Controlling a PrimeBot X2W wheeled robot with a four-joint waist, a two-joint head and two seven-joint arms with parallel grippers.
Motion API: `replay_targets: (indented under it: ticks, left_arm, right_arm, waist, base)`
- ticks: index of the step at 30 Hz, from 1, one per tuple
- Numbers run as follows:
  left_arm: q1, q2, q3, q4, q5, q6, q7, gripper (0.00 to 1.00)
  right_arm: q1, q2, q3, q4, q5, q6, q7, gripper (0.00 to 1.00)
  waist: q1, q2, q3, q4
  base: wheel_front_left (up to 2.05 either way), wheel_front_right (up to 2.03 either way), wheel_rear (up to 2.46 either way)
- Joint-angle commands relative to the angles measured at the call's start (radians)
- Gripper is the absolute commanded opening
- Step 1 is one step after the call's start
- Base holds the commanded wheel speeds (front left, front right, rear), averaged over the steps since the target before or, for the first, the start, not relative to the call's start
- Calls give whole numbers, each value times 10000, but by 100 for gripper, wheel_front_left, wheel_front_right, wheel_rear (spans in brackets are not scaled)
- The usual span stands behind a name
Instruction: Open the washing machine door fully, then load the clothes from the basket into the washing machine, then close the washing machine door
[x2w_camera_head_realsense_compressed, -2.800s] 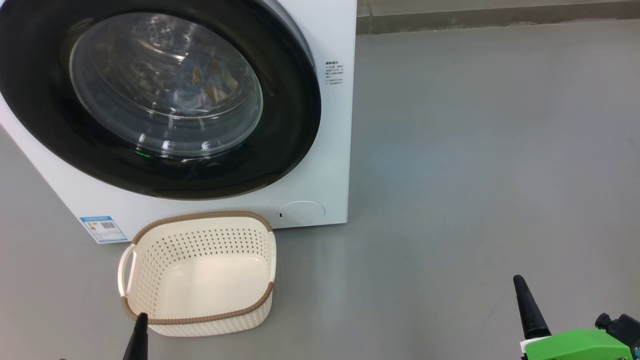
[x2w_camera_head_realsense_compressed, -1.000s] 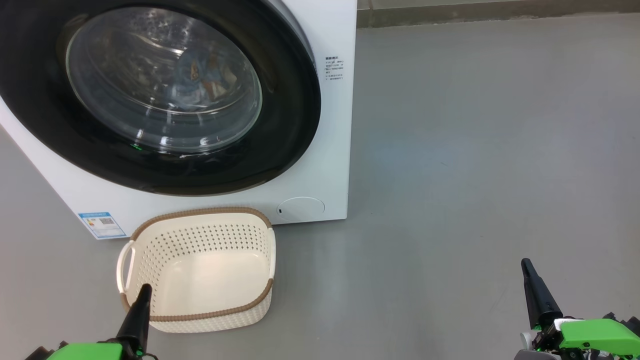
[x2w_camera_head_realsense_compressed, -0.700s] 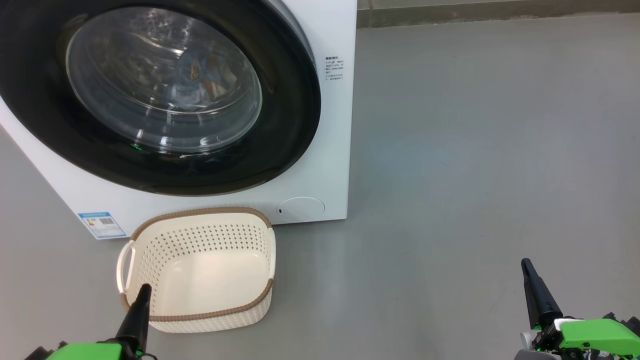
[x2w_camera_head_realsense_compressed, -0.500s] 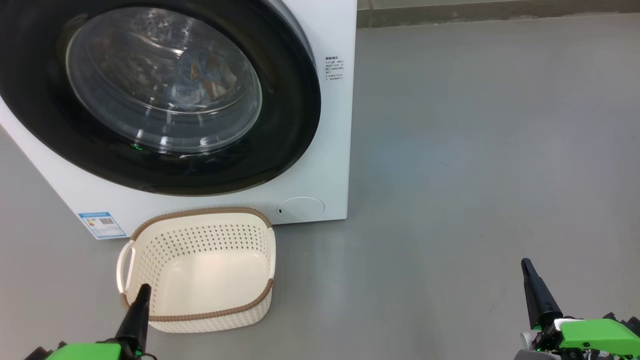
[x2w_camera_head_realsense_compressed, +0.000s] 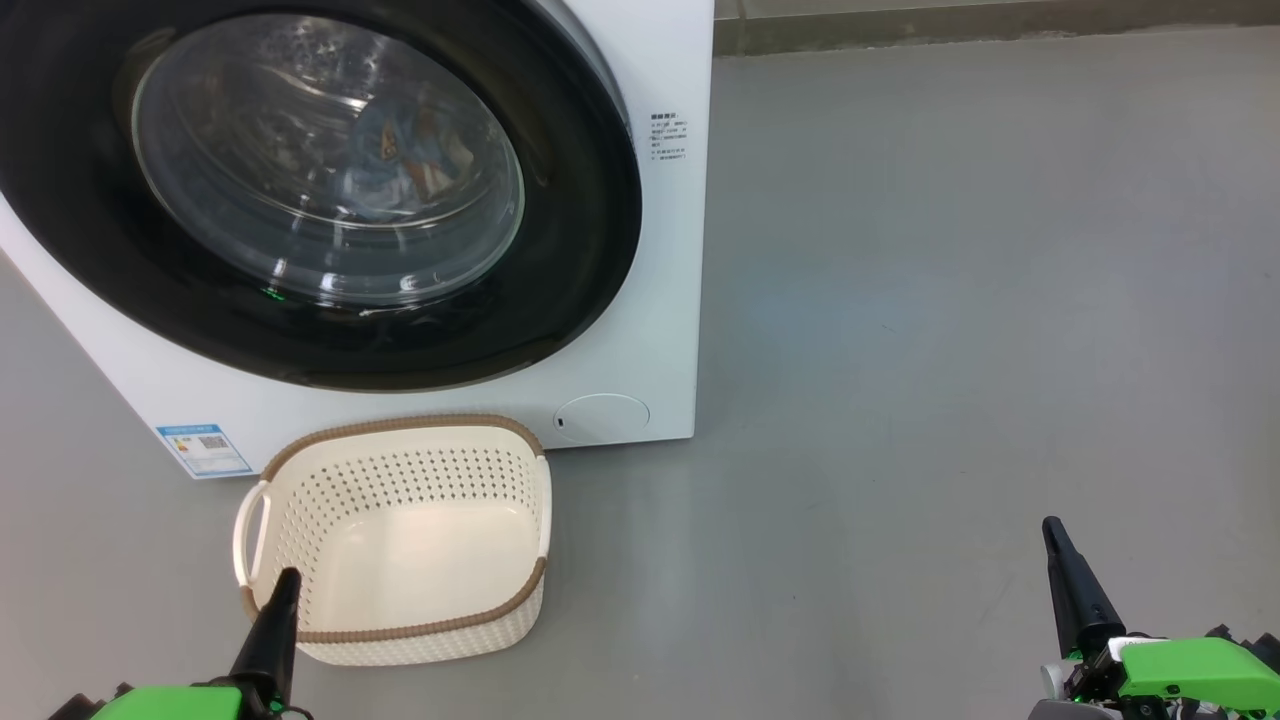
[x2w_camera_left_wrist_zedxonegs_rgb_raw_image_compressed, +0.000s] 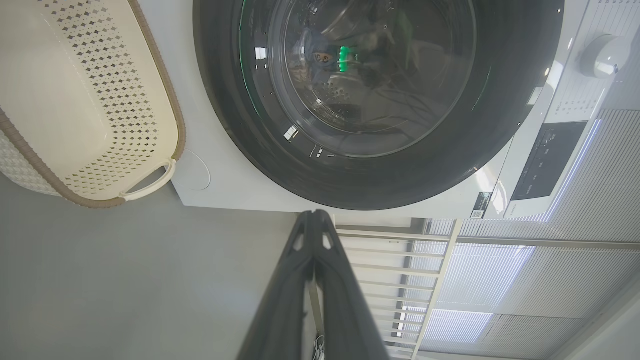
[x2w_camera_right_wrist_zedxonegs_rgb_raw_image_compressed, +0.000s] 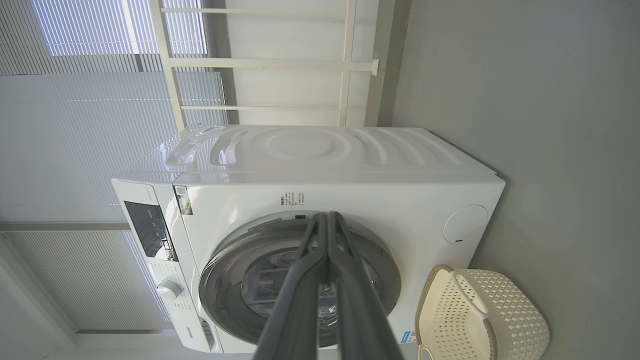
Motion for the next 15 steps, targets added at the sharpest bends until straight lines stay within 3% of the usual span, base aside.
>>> replay_targets:
  ticks: [1, 15]
  left_arm:
    - [-418, 145, 321, -187, -76, -29, 58, 0]
    - [-420, 130, 342, -187, -59, -29, 75, 0]
  right_arm:
    - [-399, -120, 231, -284, 101, -11, 76, 0]
    - [-399, -120, 231, -284, 102, -11, 76, 0]
  waist:
    - [0, 0, 0, 0]
    - [0, 0, 0, 0]
  base:
    - [0, 0, 0]
    - [0, 0, 0]
